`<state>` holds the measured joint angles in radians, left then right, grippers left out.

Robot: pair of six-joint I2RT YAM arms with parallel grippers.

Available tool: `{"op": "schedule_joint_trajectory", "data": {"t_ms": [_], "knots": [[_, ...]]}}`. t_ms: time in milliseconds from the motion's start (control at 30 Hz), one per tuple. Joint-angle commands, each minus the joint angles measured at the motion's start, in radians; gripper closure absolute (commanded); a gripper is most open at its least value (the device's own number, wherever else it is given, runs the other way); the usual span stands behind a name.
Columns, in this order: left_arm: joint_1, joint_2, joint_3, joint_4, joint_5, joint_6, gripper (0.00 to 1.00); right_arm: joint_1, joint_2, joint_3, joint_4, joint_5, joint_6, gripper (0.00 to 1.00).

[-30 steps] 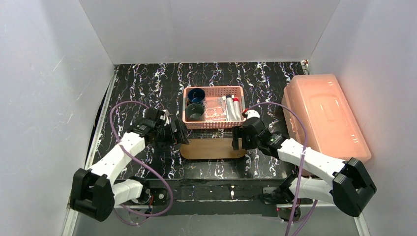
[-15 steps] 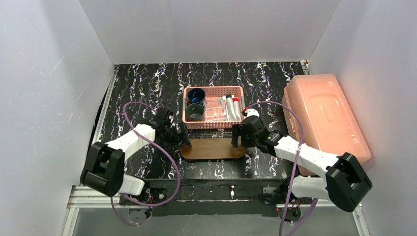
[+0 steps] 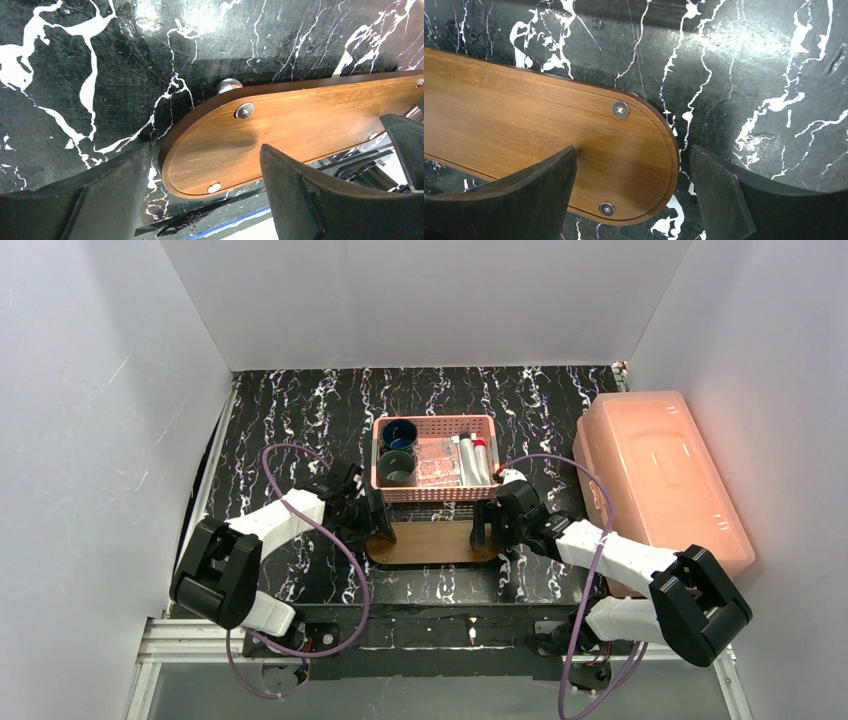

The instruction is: Prepare toiletry sets of a toothbrush and toothpaste on the tray

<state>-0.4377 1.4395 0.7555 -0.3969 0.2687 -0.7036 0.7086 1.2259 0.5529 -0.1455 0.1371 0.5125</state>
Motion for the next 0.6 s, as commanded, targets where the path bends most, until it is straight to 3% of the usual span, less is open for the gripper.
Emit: {"op": "schedule_joint_trajectory", "data": {"t_ms": [0,367,567], "knots": [[-0.012,-0.001,0.014,-0.012,-0.010,0.008,0.24,-0.001,-0.012,-0.023,0.067,-0.043,-0.005,0.11],[-0.034,-0.037,-0.003,-0.032,-0.017,0.030,0.46,-0.001,-0.048,-0.061,0.062,-0.059,0.015,0.19],[-0.049,-0.069,-0.018,-0.046,-0.021,0.034,0.50,-0.001,-0.075,-0.085,0.065,-0.080,0.031,0.26]]}}
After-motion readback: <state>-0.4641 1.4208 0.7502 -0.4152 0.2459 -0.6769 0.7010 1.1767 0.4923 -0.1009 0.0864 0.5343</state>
